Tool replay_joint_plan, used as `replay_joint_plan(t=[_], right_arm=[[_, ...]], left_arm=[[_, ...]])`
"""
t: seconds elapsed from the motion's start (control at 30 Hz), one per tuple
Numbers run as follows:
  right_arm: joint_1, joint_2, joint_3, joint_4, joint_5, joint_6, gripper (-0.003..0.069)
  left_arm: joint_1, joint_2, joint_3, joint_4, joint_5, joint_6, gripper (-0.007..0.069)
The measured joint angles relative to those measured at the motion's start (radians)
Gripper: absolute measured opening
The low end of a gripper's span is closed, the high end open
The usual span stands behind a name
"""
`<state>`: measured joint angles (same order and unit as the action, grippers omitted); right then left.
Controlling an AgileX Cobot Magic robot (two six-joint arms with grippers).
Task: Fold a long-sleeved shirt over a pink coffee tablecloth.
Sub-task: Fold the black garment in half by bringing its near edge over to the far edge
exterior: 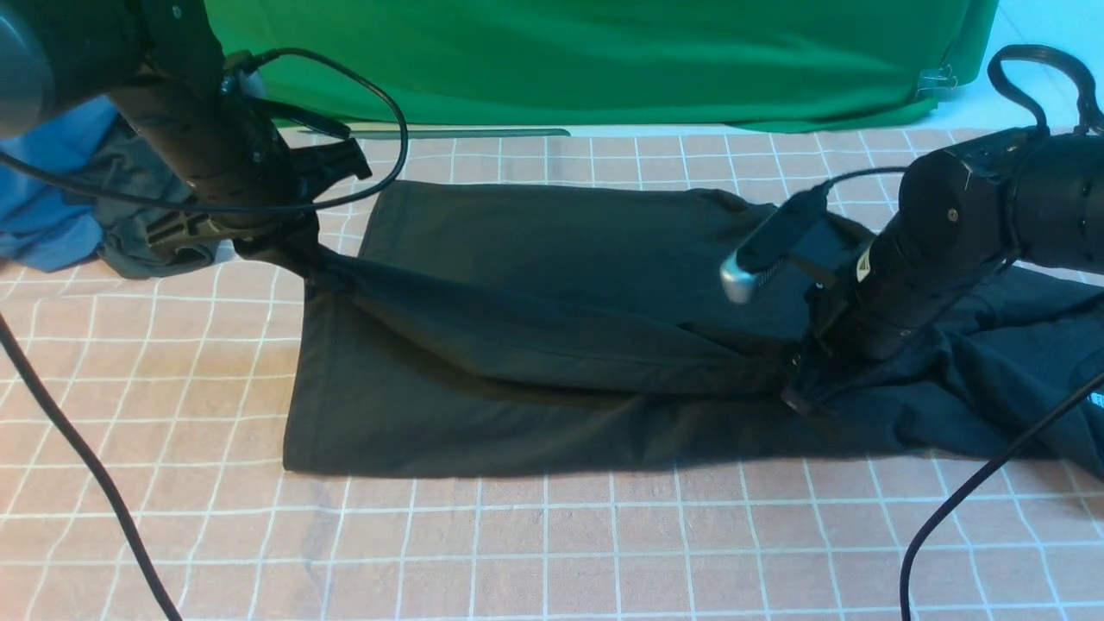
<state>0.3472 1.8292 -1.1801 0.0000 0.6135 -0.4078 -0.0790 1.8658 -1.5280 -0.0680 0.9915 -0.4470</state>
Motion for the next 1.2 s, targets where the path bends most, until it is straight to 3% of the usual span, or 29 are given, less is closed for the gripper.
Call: replay_joint_plan(t=[0.07,0.2,0.27,0.57,0.97,1.2], right_arm=[[0.000,0.000,0.000,0.000,-0.018,0.005,0.0438],[0.000,0.000,-0.014,0.000,-0.042,0.008,0.0134],[0.000,0.000,-0.027,0.000,-0.043,0.006,0.0071],[-0.007,0.006,-0.133,-0.010,-0.022,-0.019,0.0067],[-0.139,0.060,-0.294,0.000,-0.022,-0.011,0.0067],[-0.152,0.176,-0.384,0.008,-0.046,-0.006,0.0067]], left_arm=[[0.000,0.000,0.000,0.000,0.000,0.000,0.0030],[0.000,0.000,-0.001,-0.003,0.001,0.001,0.0030],[0.000,0.000,-0.003,-0.006,-0.002,0.001,0.0030],[0.000,0.001,-0.085,-0.018,-0.021,-0.036,0.0030],[0.011,0.104,-0.179,-0.037,-0.157,-0.096,0.0030],[0.012,0.172,-0.190,-0.047,-0.280,-0.124,0.0030]])
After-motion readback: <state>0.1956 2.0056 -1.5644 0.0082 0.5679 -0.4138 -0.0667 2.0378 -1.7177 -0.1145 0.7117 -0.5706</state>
